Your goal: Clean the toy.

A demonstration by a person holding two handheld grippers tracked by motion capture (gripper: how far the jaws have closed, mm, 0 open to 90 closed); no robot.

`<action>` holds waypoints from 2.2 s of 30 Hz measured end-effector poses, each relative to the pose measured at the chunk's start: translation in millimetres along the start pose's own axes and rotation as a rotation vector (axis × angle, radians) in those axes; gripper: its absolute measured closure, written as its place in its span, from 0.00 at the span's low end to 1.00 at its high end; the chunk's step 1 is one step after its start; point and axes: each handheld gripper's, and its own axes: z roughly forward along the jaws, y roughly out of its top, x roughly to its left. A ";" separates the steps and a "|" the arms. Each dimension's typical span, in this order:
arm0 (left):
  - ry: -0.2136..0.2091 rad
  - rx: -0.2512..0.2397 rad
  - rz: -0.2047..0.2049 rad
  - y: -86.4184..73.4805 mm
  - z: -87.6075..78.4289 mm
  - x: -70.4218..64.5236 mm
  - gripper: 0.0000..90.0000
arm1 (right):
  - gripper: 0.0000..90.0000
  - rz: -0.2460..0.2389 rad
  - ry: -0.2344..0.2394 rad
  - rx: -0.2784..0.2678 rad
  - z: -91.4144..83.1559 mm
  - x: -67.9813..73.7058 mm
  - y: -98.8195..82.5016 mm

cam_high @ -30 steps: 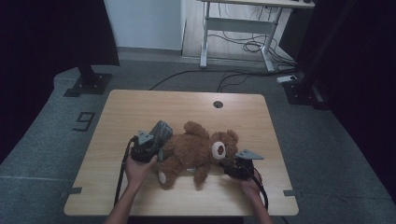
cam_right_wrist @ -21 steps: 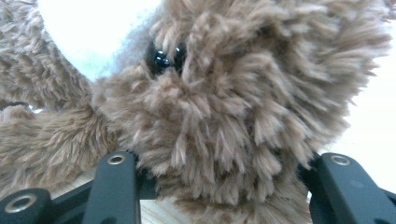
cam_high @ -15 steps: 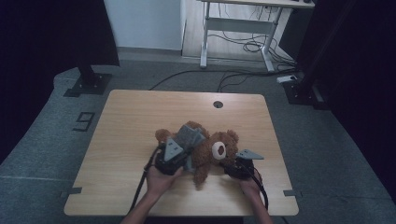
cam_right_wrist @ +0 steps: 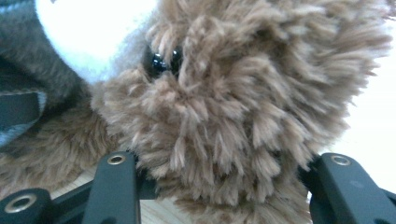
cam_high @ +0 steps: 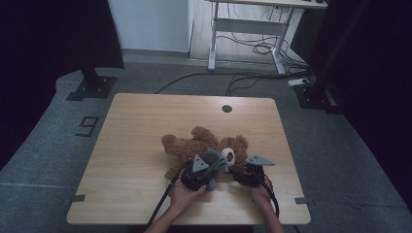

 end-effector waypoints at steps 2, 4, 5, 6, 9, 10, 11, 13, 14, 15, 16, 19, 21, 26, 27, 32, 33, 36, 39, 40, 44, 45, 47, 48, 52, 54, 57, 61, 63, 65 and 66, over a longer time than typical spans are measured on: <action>0.005 0.008 0.011 -1.7 -2.3 -0.3 0.85 | 0.51 0.000 0.001 0.000 0.0 -0.1 0.0; 0.008 0.016 0.019 -4.5 -5.1 0.1 0.85 | 0.51 -0.001 0.001 0.001 -0.1 -0.2 0.0; 0.006 0.016 0.013 -6.2 -7.1 1.0 0.85 | 0.51 -0.002 0.002 0.002 -0.1 -0.3 -0.1; 0.001 0.017 0.007 -8.9 -12.6 3.8 0.85 | 0.51 -0.003 0.005 0.004 -0.1 -0.8 0.0; 0.002 0.022 0.007 -11.9 -19.1 6.8 0.84 | 0.51 -0.004 0.008 0.005 0.0 -1.4 0.1; 0.004 0.025 0.006 -14.6 -23.1 9.0 0.84 | 0.51 -0.004 0.009 0.005 0.1 -1.6 0.2; 0.005 0.027 0.004 -16.6 -25.4 10.6 0.84 | 0.52 -0.003 0.011 0.005 0.1 -1.9 0.2; 0.007 0.032 -0.006 -22.3 -31.8 15.4 0.84 | 0.52 -0.004 0.012 0.005 0.1 -2.0 0.2; 0.011 0.034 -0.016 -27.0 -36.4 18.6 0.84 | 0.51 -0.004 0.012 0.005 0.1 -2.1 0.3; 0.017 0.033 -0.020 -30.0 -39.3 20.1 0.84 | 0.52 -0.005 0.013 0.006 0.1 -2.0 0.3; 0.025 0.033 -0.021 -34.2 -44.0 22.4 0.84 | 0.52 -0.007 0.014 0.007 0.2 -2.3 0.4; 0.031 0.027 -0.029 -39.1 -50.3 26.1 0.84 | 0.52 -0.009 0.016 0.008 0.2 -2.5 0.4; 0.036 0.022 -0.040 -43.5 -57.4 31.2 0.84 | 0.52 -0.010 0.018 0.009 0.3 -2.8 0.5; 0.058 0.028 -0.062 -52.9 -72.2 46.4 0.84 | 0.52 -0.009 0.022 0.010 0.5 -3.1 0.7; 0.062 0.028 -0.072 -55.3 -75.8 50.4 0.84 | 0.52 -0.008 0.022 0.010 0.5 -3.1 0.8; 0.089 0.019 -0.110 -63.8 -89.4 67.1 0.84 | 0.52 -0.010 0.024 0.011 0.7 -3.2 0.9; 0.099 0.016 -0.116 -65.2 -92.4 70.5 0.84 | 0.52 -0.010 0.024 0.011 0.8 -3.2 0.9; 0.125 0.007 -0.145 -68.9 -101.0 82.3 0.84 | 0.52 -0.011 0.024 0.011 0.8 -3.1 1.0; 0.139 -0.008 -0.167 -70.2 -107.7 89.9 0.84 | 0.52 -0.011 0.023 0.010 0.9 -2.8 1.0; 0.154 -0.016 -0.172 -69.4 -111.2 91.9 0.84 | 0.52 -0.011 0.022 0.010 1.0 -2.8 1.0; 0.185 -0.051 -0.174 -64.3 -117.4 93.7 0.84 | 0.52 -0.009 0.023 0.010 1.0 -2.9 1.0; 0.188 -0.063 -0.175 -61.7 -118.7 93.5 0.84 | 0.52 -0.009 0.022 0.010 1.0 -2.9 1.0; 0.177 -0.089 -0.174 -55.3 -119.4 90.7 0.84 | 0.52 -0.008 0.022 0.010 1.1 -2.9 1.1; 0.153 -0.114 -0.158 -47.4 -117.2 83.3 0.84 | 0.52 -0.007 0.023 0.011 1.2 -2.9 1.2; 0.101 -0.154 -0.126 -31.6 -108.8 64.2 0.84 | 0.52 -0.005 0.022 0.010 1.5 -3.3 1.4; 0.074 -0.175 -0.109 -21.4 -102.7 53.4 0.84 | 0.52 -0.005 0.022 0.011 1.6 -3.3 1.5; 0.024 -0.193 -0.077 -1.8 -88.5 34.6 0.85 | 0.52 -0.005 0.022 0.010 1.9 -3.6 1.6; -0.032 -0.183 -0.010 23.5 -60.2 6.7 0.85 | 0.52 -0.003 0.023 0.009 2.0 -3.7 1.8; -0.059 -0.169 -0.001 30.0 -46.1 -2.0 0.85 | 0.52 -0.004 0.021 0.009 2.0 -3.7 1.8; -0.066 -0.142 0.008 33.5 -30.4 -8.9 0.85 | 0.52 -0.006 0.021 0.008 2.0 -3.7 1.8; -0.070 -0.127 0.003 33.5 -23.2 -10.3 0.85 | 0.52 -0.006 0.021 0.009 2.0 -3.6 1.7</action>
